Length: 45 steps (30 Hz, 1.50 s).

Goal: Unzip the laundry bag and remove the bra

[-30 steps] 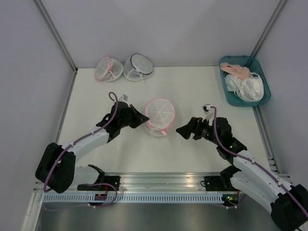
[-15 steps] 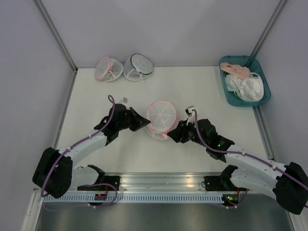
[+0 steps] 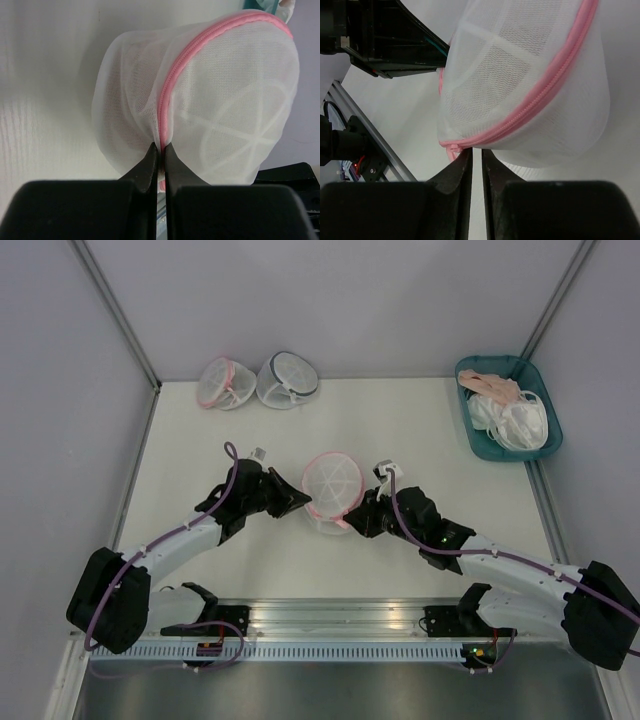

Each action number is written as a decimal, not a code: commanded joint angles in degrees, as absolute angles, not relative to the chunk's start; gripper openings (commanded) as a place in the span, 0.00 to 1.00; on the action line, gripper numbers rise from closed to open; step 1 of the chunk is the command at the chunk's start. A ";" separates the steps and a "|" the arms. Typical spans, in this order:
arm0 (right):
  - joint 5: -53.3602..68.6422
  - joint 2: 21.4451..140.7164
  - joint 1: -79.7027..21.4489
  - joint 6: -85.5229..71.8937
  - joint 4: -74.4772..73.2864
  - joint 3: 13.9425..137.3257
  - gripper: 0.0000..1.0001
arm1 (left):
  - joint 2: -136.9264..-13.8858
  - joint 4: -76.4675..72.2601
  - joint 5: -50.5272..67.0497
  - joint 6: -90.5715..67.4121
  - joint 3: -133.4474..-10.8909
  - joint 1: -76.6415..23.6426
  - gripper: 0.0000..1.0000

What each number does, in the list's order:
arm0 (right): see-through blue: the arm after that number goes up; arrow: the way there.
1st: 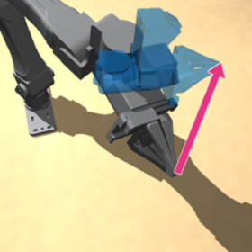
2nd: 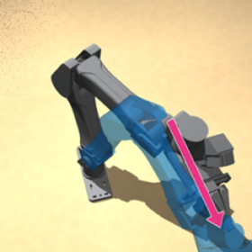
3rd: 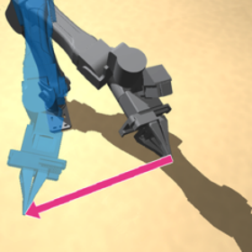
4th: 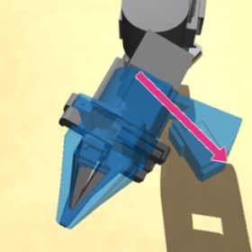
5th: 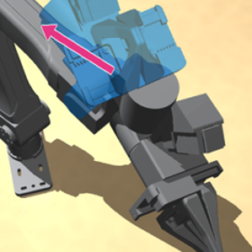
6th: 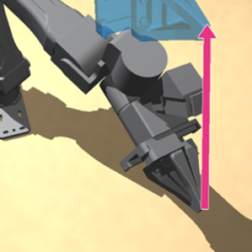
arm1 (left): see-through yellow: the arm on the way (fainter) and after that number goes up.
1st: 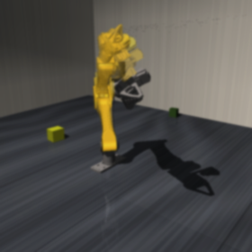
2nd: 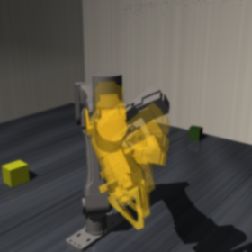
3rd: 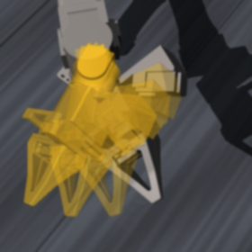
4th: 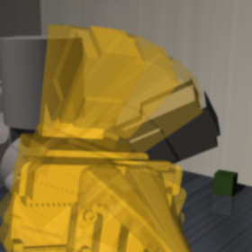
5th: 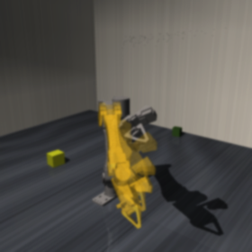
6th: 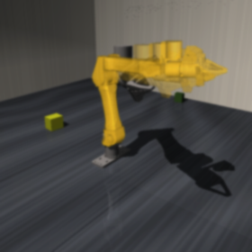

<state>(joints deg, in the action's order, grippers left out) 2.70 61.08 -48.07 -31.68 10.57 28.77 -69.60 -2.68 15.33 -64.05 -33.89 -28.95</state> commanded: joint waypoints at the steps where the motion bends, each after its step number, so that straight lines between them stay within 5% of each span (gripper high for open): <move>1: 1.32 60.91 -48.43 -31.11 13.97 30.94 0.17 | -68.64 -3.96 16.61 -66.00 -33.57 -28.83 0.02; 12: 2.19 59.24 -48.78 -30.68 12.31 30.23 0.01 | -68.99 -2.91 15.38 -65.48 -34.36 -28.57 0.02; 18: 2.90 55.12 -48.87 -30.06 9.24 28.66 0.00 | -69.26 -1.32 14.50 -63.99 -37.35 -27.07 0.14; 25: 3.96 52.82 -48.78 -28.39 4.31 28.56 0.00 | -71.72 -0.88 16.08 -62.93 -42.27 -26.19 0.13; 27: 3.52 52.82 -48.87 -27.86 3.08 28.57 0.31 | -72.33 -0.79 16.78 -62.84 -42.80 -26.19 0.09; 29: 1.50 53.17 -48.87 -27.60 2.11 28.74 0.52 | -73.04 -0.88 17.40 -63.02 -43.15 -26.10 0.06; 45: -16.96 57.83 -49.92 -28.57 7.90 28.74 0.50 | -74.88 -2.55 20.74 -65.21 -41.31 -26.10 0.02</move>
<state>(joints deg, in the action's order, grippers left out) -14.00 55.94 -49.34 -28.84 3.25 27.83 -74.70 -0.12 18.26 -64.05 -41.08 -26.35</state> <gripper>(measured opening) 0.506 0.044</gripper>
